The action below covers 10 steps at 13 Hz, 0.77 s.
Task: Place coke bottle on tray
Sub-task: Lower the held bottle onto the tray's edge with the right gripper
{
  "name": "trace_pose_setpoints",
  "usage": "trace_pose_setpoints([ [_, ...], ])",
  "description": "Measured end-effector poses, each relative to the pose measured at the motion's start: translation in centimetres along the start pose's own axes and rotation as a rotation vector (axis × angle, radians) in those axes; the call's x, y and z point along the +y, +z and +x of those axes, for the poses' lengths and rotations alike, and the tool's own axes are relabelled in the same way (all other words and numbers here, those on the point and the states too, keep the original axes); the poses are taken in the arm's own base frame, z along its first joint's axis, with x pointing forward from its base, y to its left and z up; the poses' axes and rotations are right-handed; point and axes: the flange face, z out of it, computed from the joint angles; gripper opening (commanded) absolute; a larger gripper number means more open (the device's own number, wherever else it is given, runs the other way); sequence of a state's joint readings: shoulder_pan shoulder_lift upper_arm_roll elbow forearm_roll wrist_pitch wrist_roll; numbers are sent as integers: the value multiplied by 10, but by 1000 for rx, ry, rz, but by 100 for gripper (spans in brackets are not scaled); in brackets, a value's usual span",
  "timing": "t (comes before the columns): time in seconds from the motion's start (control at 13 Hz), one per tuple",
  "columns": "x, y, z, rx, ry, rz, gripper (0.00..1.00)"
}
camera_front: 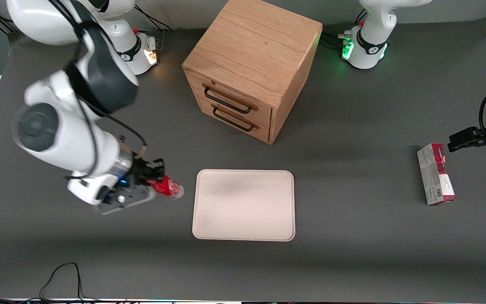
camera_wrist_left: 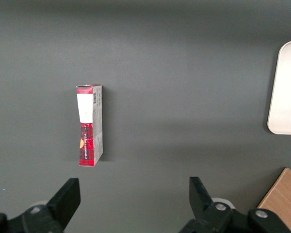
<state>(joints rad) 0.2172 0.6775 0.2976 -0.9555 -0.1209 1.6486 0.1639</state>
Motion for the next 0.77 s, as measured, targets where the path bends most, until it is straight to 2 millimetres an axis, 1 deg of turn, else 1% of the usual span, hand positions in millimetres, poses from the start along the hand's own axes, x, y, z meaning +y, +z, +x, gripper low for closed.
trace_pose_setpoints([
  [0.08,-9,21,9,18,-17,-7,19],
  [0.15,-12,44,18,39,-25,-1,19],
  [0.31,-10,88,35,80,-23,15,20],
  [0.38,-6,108,41,92,-25,6,23],
  [0.46,-5,124,44,98,-29,-2,24],
  [0.54,-5,136,46,101,-31,-2,25],
  [0.69,-9,154,49,114,-31,11,26],
  [0.77,-12,160,49,117,-31,15,36],
])
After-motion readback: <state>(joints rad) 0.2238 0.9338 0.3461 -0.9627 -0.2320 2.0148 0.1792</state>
